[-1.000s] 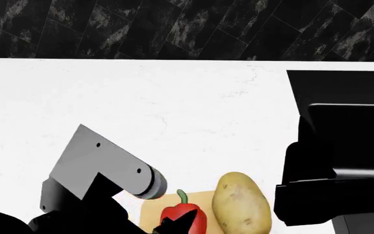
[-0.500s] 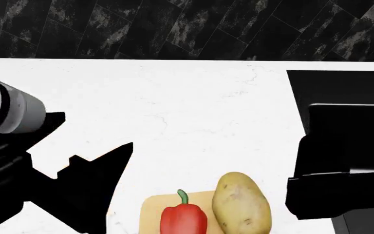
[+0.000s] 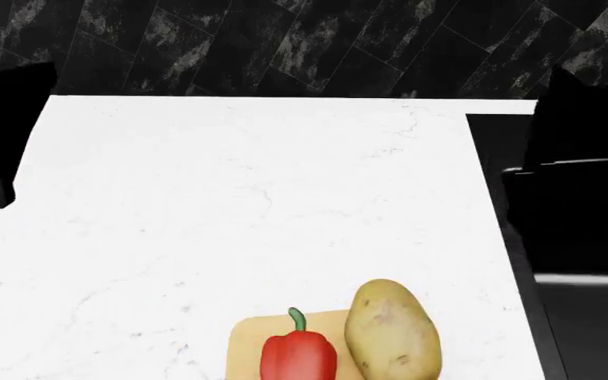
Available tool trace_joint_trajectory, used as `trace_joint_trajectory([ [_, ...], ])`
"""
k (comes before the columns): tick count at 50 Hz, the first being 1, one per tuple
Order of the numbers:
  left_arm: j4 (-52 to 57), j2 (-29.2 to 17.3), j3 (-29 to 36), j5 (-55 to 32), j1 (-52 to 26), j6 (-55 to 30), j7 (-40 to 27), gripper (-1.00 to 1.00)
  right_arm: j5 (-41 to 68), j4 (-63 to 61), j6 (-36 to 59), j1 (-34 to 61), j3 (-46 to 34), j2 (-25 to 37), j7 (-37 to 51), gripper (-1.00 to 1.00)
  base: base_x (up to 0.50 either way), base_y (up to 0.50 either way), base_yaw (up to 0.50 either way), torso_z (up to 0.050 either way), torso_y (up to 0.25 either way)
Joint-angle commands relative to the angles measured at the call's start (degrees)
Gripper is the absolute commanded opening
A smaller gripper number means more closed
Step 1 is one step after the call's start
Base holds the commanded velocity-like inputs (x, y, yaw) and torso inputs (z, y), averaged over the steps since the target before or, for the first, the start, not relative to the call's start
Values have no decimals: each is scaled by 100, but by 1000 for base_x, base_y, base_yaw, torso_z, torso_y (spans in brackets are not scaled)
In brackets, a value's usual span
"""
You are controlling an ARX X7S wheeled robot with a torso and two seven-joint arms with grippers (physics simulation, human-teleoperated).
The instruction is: Pick the vegetables from the sink and place them on the cutting board.
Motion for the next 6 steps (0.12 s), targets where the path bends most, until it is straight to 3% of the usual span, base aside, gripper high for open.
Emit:
trace_joint_trajectory([
  [1,-1144,361,-51,-88,-856,-782,247,100,181,1202,863,1679,-690,-591,229,100,0,0,0,0,0],
  [6,-1859,691,46,142,-1179,-1154,492,100,-181,2009,1407,2310,-899,-978,-21,100,0,0,0,0,0],
])
